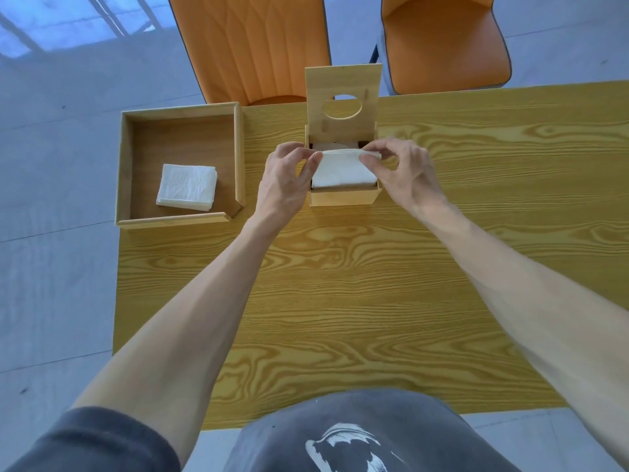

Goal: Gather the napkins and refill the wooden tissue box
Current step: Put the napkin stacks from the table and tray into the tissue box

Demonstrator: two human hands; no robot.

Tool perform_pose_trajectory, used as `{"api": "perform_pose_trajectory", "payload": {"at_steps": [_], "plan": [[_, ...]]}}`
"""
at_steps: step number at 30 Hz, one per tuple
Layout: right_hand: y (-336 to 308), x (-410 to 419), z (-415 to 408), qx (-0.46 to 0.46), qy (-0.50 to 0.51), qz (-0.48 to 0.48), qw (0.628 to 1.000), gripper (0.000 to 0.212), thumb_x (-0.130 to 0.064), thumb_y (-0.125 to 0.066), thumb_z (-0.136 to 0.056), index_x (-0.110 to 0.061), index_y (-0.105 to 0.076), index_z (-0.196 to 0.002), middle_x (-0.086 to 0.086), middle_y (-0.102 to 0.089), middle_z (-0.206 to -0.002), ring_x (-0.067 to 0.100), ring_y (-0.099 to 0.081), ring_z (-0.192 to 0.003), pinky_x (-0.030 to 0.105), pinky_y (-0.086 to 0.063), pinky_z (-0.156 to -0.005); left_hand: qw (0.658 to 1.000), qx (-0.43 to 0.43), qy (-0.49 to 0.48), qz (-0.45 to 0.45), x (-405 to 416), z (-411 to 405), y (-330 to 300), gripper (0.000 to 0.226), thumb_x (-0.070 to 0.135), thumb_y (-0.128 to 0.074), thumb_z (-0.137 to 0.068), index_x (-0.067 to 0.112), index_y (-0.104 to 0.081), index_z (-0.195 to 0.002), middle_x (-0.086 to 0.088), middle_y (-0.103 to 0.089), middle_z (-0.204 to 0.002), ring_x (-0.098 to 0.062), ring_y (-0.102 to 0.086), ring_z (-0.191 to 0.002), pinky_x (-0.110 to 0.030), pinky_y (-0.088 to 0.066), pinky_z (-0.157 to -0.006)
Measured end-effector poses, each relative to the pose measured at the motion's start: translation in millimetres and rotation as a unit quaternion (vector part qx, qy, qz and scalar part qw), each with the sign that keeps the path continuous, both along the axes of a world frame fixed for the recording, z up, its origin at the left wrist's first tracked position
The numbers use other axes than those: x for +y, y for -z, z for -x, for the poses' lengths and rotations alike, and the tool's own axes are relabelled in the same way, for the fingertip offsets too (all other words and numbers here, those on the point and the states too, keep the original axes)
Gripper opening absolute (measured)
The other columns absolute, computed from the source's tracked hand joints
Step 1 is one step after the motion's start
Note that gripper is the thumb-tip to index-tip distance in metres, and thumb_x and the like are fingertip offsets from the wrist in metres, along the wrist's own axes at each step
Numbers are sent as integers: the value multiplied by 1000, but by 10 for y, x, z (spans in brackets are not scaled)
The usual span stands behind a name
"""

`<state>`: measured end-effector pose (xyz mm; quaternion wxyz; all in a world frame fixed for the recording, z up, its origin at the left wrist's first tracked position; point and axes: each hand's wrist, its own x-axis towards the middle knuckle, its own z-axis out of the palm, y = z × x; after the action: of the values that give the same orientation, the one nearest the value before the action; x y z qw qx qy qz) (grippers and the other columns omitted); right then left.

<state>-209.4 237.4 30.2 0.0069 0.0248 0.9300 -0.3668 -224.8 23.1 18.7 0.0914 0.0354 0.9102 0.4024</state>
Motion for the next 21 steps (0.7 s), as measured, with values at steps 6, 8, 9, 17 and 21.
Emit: {"api": "perform_pose_trajectory", "payload": {"at_steps": [6, 8, 9, 17, 21], "plan": [[37, -18, 101, -7, 6, -60, 998, 28, -45, -60, -93, -25, -75, -106, -1, -70, -103, 22, -55, -106, 27, -35, -75, 997, 10, -79, 5, 124, 17, -28, 28, 40, -57, -97, 22, -72, -111, 1, -57, -133, -16, -49, -127, -23, -33, -89], [31, -48, 163, -23, 19, -73, 997, 26, -43, -63, -92, -26, -76, -107, 4, -63, -106, 25, -53, -109, 26, -35, -78, 995, 12, -102, 16, 152, 37, -54, 23, 39, -59, -95, 25, -72, -109, 4, -59, -130, -15, -50, -125, -22, -34, -84], [32, -67, 187, -32, 22, -79, 996, 27, -43, -64, -92, -26, -76, -108, 6, -60, -107, 26, -53, -110, 26, -36, -79, 994, 13, -108, 26, 160, 50, -65, 22, 39, -60, -94, 27, -72, -108, 5, -59, -130, -14, -51, -124, -23, -35, -82], [44, -190, 251, -50, 61, -122, 989, 25, -31, -66, -91, -22, -71, -114, 6, -55, -117, 24, -57, -108, 27, -39, -73, 990, -8, -99, 98, 211, 153, -87, 24, 34, -59, -95, 28, -66, -118, 2, -58, -131, -20, -58, -115, -29, -38, -75], [17, -197, 194, -50, 48, -164, 984, 26, -19, -63, -93, -22, -69, -118, 7, -56, -120, 25, -58, -109, 26, -39, -74, 990, -20, -61, 124, 167, 107, -106, 37, 33, -58, -96, 28, -55, -133, -1, -57, -134, -21, -58, -116, -30, -40, -78]]}}
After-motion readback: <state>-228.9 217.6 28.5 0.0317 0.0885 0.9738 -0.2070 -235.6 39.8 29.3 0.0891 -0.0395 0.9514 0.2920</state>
